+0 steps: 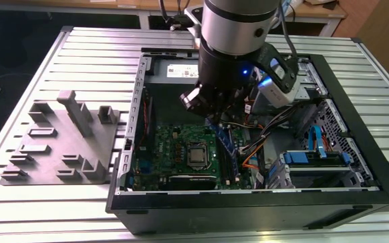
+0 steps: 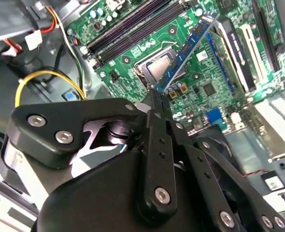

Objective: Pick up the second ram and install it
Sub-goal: 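Insert the second ram into the second slot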

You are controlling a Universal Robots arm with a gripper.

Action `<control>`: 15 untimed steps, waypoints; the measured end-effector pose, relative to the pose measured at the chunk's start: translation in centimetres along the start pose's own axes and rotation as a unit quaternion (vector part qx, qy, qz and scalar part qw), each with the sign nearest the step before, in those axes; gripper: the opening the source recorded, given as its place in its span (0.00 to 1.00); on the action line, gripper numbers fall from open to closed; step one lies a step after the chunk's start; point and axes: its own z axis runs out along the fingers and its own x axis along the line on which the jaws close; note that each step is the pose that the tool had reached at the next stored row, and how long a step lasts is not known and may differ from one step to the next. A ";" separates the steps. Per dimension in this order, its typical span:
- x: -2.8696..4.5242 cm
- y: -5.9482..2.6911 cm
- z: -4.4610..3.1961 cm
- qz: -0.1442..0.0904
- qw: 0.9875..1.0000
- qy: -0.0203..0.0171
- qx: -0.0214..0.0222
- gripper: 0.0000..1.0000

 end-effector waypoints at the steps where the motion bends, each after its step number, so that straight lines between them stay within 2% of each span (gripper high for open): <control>1: 0.00 0.00 0.01 0.009 1.000 -0.001 0.000 0.08; 5: 0.00 0.00 0.01 0.043 0.999 -0.003 0.001 0.08; 8: 0.01 0.00 0.03 0.070 0.998 -0.004 0.002 0.08; 12: 0.00 0.00 0.08 0.106 0.994 -0.007 0.003 0.08; 15: 0.00 -0.01 0.14 0.134 0.991 -0.009 0.004 0.08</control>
